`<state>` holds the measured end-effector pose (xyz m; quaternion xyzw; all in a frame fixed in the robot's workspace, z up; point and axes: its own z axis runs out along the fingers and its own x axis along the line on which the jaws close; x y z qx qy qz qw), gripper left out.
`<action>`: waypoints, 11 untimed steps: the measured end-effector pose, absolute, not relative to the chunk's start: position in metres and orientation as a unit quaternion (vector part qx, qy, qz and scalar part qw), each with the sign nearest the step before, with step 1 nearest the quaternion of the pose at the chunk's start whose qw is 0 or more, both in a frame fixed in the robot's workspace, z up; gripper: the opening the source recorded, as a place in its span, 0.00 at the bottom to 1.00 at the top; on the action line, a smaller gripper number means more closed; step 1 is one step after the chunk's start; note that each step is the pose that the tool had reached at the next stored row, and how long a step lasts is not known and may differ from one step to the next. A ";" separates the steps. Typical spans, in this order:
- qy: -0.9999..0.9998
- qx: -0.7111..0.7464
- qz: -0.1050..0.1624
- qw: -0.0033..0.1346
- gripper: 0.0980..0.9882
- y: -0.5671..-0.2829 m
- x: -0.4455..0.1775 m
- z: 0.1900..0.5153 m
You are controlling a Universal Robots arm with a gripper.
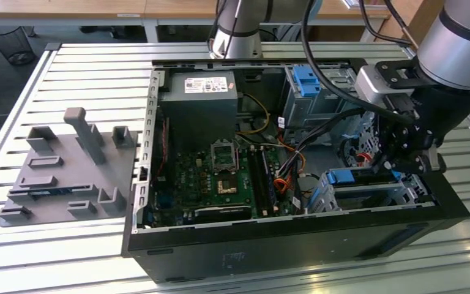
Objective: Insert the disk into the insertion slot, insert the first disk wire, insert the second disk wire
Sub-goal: 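Insert the first disk wire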
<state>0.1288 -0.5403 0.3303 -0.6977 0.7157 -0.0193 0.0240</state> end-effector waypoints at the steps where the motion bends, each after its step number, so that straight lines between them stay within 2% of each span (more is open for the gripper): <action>1: 0.716 -0.698 -0.019 0.024 0.08 -0.540 0.129 0.330; 11: 0.716 -0.698 -0.019 0.024 0.08 -0.540 0.129 0.327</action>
